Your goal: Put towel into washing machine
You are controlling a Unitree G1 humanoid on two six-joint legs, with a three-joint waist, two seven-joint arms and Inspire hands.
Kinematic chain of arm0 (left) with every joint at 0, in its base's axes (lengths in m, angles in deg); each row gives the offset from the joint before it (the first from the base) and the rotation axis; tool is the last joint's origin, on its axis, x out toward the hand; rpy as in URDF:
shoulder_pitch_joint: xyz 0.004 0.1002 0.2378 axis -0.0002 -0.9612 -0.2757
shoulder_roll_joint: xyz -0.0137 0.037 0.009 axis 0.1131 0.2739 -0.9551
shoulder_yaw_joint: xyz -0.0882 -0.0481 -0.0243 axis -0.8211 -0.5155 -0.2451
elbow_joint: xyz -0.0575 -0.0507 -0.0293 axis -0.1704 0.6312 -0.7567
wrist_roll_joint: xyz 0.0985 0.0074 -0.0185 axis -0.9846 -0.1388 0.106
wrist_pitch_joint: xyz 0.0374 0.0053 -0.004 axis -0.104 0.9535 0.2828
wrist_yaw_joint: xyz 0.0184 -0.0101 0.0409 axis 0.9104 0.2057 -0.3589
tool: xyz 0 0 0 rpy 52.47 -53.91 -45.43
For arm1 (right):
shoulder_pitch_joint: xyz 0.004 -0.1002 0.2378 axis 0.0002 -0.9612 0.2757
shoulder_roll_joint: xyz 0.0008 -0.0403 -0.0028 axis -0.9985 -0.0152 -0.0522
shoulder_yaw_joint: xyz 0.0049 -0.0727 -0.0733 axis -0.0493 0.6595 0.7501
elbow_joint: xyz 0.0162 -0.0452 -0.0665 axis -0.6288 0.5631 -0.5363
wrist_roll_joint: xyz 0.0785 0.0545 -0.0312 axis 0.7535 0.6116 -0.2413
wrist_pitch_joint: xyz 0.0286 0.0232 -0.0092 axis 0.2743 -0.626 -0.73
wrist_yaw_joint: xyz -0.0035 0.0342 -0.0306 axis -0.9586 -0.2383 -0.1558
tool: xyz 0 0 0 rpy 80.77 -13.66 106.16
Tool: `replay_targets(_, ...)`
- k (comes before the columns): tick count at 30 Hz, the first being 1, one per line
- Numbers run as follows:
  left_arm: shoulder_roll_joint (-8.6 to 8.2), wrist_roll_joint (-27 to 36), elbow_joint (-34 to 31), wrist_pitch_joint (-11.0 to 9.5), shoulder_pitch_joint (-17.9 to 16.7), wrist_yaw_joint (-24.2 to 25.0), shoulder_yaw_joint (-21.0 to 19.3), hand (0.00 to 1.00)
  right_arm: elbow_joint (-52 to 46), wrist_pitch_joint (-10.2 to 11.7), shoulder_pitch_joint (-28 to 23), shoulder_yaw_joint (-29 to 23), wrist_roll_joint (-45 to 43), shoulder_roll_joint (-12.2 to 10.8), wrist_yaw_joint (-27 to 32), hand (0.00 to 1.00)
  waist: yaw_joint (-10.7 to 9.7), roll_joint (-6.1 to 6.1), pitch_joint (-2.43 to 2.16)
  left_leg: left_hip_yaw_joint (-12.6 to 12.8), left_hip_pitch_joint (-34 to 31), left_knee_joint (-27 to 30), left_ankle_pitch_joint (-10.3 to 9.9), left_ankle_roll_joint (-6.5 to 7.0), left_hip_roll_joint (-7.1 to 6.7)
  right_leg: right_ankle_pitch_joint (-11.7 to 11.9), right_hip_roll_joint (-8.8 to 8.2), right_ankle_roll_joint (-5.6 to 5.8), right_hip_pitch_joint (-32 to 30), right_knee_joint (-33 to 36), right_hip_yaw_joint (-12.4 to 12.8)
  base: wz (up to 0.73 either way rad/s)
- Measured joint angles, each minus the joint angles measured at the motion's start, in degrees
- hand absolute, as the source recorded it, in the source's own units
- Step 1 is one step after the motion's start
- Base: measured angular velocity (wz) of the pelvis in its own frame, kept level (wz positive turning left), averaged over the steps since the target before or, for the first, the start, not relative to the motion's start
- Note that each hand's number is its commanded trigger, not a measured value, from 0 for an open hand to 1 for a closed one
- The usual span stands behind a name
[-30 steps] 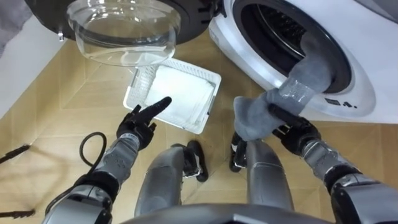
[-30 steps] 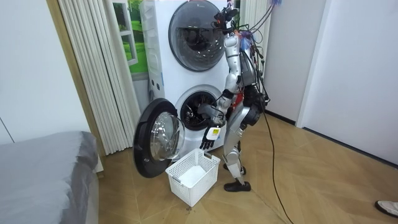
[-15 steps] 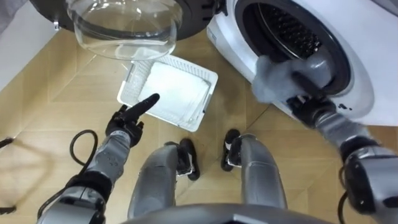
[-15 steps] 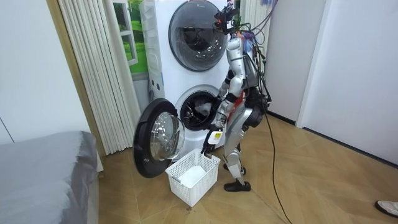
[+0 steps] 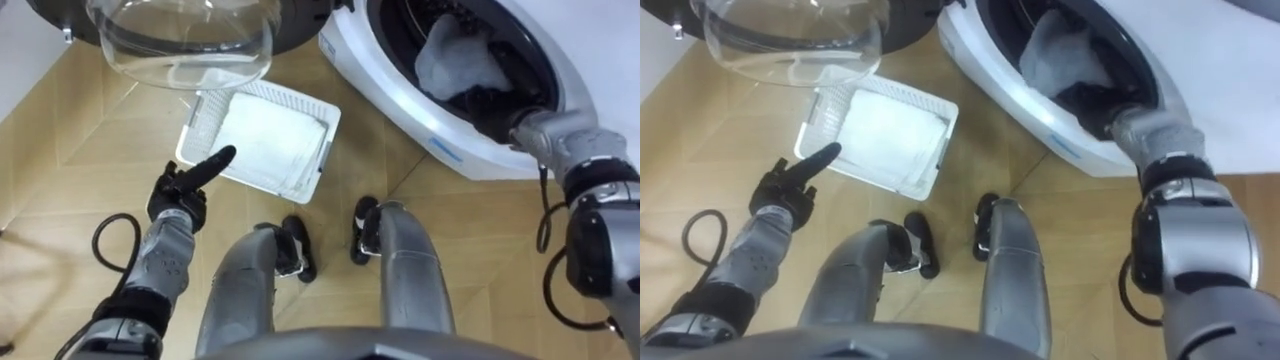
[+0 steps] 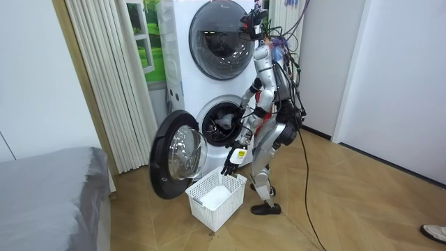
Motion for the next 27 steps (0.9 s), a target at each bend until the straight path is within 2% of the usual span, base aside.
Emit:
replay_targets(3,-0.07,-0.4,-0.2,0.0,-0.2,-0.6,0.0,0.00,0.1,0.0,1.1,-1.6,0.0,0.0,1.1,0.00,-1.0,0.04,-0.01,0.0,-1.0,0.7,-0.4,0.63,-0.73,-0.5,-0.66,0.57,-1.2,1.2,0.2,0.08)
replay_targets(7,-0.86,-1.0,-1.3,0.0,-0.5,-2.2,0.0,0.00,0.1,0.8,1.4,-2.2,0.0,0.6,1.5,0.00,-1.0,0.28,0.06,0.4,-1.8,2.0,-0.9,1.48,-0.97,-0.8,-1.45,1.11,-1.9,2.4,0.2,0.00)
replay_targets(14,-1.15,-1.0,-1.5,0.0,-0.6,-3.5,0.3,0.00,0.1,1.9,1.9,-2.2,0.0,0.8,2.7,0.00,-0.5,1.23,0.12,0.5,-1.7,2.9,-1.1,1.77,-0.96,-0.8,-1.63,1.19,-1.9,3.2,0.3,0.00)
replay_targets(17,-1.17,-0.9,-1.5,0.2,-0.1,-3.0,0.6,0.00,0.1,2.5,2.2,-2.2,0.0,0.9,2.7,0.00,-0.3,2.07,0.12,0.5,-1.7,3.1,-1.1,1.75,-0.84,-0.8,-1.65,1.08,-1.8,3.3,0.2,0.00)
replay_targets(19,-1.16,-1.0,-0.9,0.3,-0.1,-2.1,1.6,0.00,0.1,3.5,2.3,-2.2,0.0,1.2,2.4,0.00,0.1,3.17,0.08,0.5,-1.6,3.1,-1.1,1.77,-0.84,-0.9,-1.78,1.12,-1.6,3.1,0.0,0.00)
replay_targets(23,-1.13,-2.5,1.2,0.6,-0.2,-0.5,2.0,0.00,0.1,4.6,1.8,-2.1,-0.6,1.3,1.5,0.00,1.0,4.12,0.11,1.1,-0.1,1.6,-0.9,1.79,-0.77,-0.5,-1.62,1.39,-0.5,1.7,0.0,-0.11)
replay_targets(27,-0.76,-3.8,7.3,0.6,0.1,1.8,2.1,0.00,0.2,8.3,-3.1,-2.1,-1.4,1.3,-4.0,0.00,3.5,4.73,0.05,1.1,3.4,-0.9,-0.8,1.59,-0.81,-0.3,-1.22,1.47,3.0,-0.5,-0.4,-0.06)
